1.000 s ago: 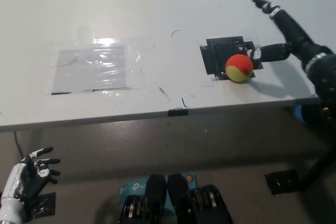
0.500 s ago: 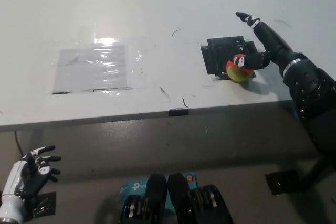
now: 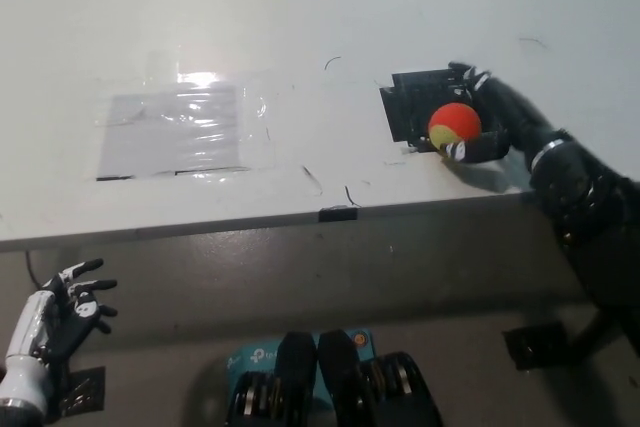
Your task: The robot uses right hand to squeeze a small tennis ball placed on the black area of the table
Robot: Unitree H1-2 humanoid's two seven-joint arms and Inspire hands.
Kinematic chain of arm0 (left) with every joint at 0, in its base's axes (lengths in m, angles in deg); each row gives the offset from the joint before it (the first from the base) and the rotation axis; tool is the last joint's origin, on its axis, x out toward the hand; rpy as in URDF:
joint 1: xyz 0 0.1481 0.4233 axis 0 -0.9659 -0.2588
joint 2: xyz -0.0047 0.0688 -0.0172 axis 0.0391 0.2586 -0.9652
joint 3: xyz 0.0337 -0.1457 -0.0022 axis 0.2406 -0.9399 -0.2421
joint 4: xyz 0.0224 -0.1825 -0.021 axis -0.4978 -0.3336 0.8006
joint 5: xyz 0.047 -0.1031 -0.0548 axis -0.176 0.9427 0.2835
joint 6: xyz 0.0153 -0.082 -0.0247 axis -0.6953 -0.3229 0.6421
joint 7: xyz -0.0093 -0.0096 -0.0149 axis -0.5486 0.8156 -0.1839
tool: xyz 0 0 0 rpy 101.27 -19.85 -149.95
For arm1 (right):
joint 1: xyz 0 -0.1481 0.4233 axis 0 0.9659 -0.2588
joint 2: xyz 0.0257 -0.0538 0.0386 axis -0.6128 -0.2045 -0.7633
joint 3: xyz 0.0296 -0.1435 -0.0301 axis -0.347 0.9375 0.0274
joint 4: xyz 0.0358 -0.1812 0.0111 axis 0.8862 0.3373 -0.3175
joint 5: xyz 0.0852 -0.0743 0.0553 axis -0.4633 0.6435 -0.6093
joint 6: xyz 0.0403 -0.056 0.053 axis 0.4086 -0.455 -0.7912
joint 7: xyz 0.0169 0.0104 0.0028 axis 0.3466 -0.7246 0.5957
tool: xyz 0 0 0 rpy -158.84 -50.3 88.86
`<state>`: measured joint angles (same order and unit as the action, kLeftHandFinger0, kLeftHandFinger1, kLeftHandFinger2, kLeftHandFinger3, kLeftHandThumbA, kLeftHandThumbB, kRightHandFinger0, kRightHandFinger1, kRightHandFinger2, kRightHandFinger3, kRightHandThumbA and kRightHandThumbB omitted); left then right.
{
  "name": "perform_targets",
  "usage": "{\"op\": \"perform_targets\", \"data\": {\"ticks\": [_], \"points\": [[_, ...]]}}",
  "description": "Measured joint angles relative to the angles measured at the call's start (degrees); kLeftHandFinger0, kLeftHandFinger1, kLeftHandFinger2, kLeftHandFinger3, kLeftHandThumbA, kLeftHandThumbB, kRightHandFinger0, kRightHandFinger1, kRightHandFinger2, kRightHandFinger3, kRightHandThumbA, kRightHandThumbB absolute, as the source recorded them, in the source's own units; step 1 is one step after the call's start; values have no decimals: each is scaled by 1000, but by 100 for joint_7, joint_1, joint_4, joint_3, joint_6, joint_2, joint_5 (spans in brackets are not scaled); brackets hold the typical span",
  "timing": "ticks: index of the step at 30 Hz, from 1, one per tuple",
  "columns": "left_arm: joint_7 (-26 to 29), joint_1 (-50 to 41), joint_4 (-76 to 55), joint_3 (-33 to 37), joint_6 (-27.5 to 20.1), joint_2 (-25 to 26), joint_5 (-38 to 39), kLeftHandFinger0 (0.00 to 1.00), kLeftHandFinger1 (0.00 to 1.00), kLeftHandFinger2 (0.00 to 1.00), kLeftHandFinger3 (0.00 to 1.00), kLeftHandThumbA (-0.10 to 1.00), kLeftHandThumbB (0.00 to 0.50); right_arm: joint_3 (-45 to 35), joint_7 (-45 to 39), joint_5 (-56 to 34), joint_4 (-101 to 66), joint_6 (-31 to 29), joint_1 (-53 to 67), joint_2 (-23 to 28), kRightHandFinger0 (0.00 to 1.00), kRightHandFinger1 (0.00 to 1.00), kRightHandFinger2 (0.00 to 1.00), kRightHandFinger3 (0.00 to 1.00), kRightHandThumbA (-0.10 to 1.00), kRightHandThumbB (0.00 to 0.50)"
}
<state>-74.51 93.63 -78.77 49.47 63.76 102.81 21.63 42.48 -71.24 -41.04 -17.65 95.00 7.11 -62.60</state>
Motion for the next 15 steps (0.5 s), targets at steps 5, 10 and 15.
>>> {"op": "perform_targets", "data": {"ticks": [5, 10, 15], "points": [[1, 22, -1, 15, -2, 0, -1, 383, 434, 595, 713, -87, 3, 61, 5, 99, 32, -60, 8, -237, 1000, 1000, 1000, 1000, 787, 500], [4, 31, -4, 15, 13, 0, -4, 400, 451, 608, 732, -77, 0, 84, 5, 173, 141, -94, 8, -360, 1000, 1000, 1000, 1000, 750, 500], [4, 87, -1, 14, 13, 0, -4, 370, 435, 599, 711, -67, 0, 75, -3, 217, 219, -132, 5, -370, 1000, 1000, 1000, 1000, 379, 316]]}}
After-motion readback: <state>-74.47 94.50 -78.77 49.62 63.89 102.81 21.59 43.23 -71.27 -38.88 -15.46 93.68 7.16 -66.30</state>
